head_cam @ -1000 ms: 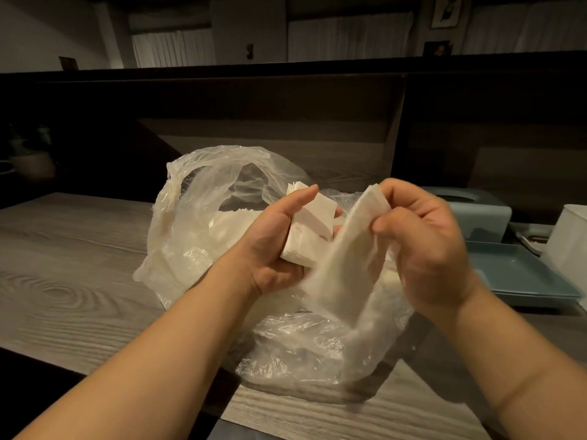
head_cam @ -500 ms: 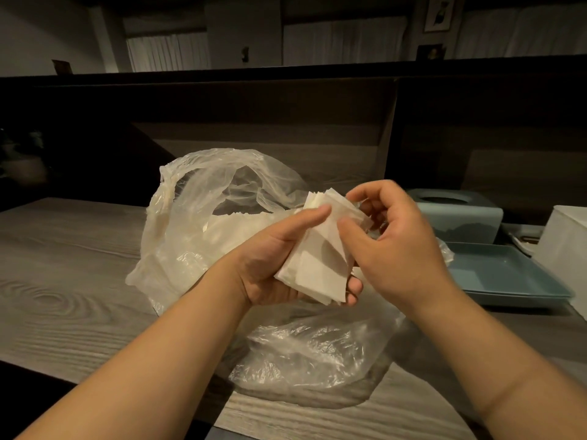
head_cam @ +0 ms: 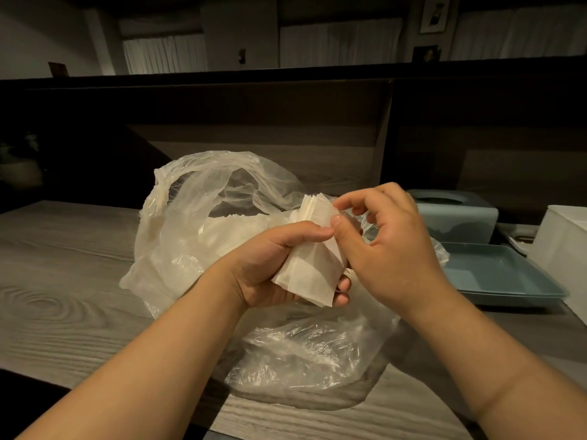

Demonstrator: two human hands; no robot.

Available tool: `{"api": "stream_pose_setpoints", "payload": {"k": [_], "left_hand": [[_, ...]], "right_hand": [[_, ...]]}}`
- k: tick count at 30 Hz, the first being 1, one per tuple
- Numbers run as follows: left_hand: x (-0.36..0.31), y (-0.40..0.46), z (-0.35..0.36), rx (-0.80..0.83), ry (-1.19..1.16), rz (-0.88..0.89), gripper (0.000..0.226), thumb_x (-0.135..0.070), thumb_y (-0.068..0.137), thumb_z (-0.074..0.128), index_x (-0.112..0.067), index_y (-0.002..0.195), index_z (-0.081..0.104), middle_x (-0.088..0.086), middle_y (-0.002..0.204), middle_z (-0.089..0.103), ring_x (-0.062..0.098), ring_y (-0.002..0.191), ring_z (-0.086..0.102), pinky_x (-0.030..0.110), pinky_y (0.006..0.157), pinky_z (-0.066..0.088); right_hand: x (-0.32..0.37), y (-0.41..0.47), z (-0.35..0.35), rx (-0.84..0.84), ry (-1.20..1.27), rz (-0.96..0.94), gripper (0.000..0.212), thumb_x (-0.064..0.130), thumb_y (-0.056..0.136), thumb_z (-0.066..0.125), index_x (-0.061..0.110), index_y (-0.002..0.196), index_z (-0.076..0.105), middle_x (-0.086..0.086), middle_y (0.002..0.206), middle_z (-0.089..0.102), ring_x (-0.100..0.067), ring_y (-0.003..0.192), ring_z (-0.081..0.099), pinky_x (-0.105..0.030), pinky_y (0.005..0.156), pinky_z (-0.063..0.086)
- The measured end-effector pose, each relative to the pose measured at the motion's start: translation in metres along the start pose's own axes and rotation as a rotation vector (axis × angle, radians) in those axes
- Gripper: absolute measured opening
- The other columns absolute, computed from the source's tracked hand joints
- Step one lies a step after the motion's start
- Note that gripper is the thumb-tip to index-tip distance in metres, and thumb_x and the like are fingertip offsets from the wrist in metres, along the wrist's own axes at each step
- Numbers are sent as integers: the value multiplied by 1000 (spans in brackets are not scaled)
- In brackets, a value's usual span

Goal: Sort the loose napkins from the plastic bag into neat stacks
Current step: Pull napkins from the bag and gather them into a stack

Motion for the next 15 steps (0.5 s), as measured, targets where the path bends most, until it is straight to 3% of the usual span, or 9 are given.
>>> {"api": "stream_pose_setpoints", "payload": {"k": [3,6,12,15], "left_hand": [[1,-1,0,-42,-12,-9,38,-24,83,73,-2,113,69,21,93,65,33,84,68,43,81,60],[1,0,1,5,17,-7,54,-29,84,74,-2,127,55,22,98,62,34,88,67,43,83,57],[1,1,1,53,33,10,64,-24,76,82,-4,129,54,23,102,63,36,90,66,45,83,57],[1,1,1,48,33,22,62,-22,76,81,-5,129,55,23,104,60,36,90,66,46,84,57]], "right_hand": [[0,0,0,12,32,36,11,49,90,54,41,95,60,22,100,48,-9,103,48,-49,95,47],[-1,0,0,-2,56,38,5,39,92,59,37,87,59,20,99,50,-9,101,50,-47,94,47],[-6,0,0,-19,98,59,6,33,95,59,39,97,58,21,99,50,0,99,50,-23,84,45],[-5,0,1,-8,93,20,16,34,98,58,47,106,60,23,101,51,-3,102,51,-34,90,50]]}}
Point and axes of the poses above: each hand's wrist, its own y-axis towards the middle knuckle, its own z-axis out of the palm, x = y × z, the point moved 4 cm from there along y, towards the middle knuckle
